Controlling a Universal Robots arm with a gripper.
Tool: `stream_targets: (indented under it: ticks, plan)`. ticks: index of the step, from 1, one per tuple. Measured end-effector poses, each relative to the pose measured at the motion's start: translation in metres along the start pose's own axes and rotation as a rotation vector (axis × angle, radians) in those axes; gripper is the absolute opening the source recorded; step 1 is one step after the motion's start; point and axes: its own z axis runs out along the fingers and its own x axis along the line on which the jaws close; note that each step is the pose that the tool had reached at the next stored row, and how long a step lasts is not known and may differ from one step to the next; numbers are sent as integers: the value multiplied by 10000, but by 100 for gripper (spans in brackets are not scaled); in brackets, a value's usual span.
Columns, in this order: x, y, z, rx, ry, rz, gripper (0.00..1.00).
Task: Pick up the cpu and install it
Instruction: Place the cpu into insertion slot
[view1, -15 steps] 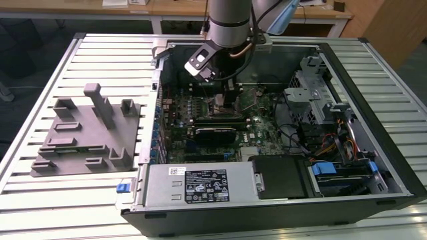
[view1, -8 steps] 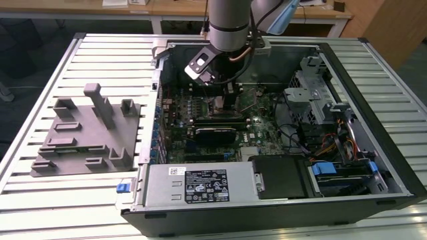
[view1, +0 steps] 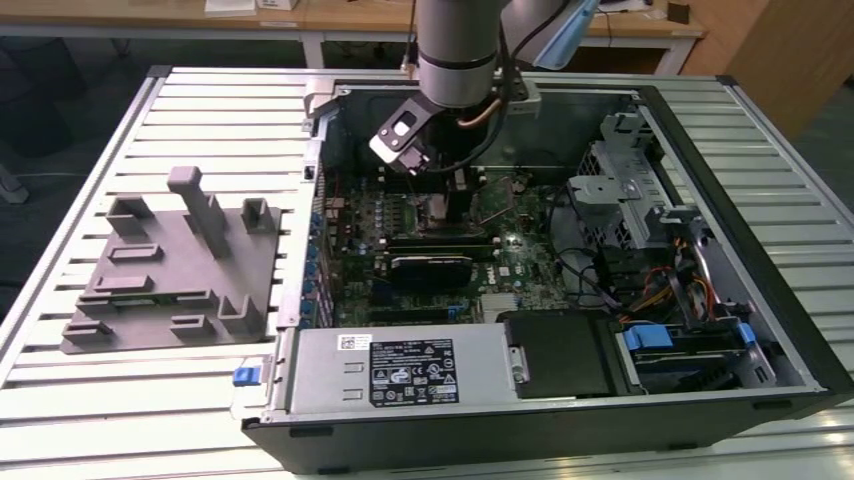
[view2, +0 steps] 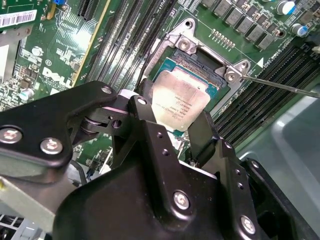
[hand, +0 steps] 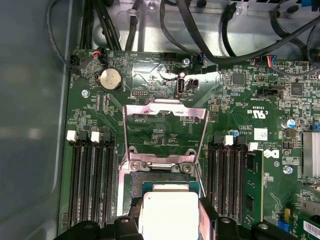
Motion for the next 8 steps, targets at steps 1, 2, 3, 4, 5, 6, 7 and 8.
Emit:
stream_targets:
  ticks: [1, 2, 3, 4, 5, 6, 7, 8]
  plan:
    - [0, 0, 6, 0, -1, 9, 53]
    - [0, -1, 12, 0, -1, 19, 53]
    - [0, -1, 18, 0, -2, 29, 53]
    - [0, -2, 23, 1, -3, 36, 53]
    - [0, -2, 28, 1, -3, 41, 53]
    - [0, -2, 32, 1, -3, 44, 53]
    - [0, -3, 34, 2, -5, 46, 53]
    - [0, -3, 35, 3, -6, 47, 53]
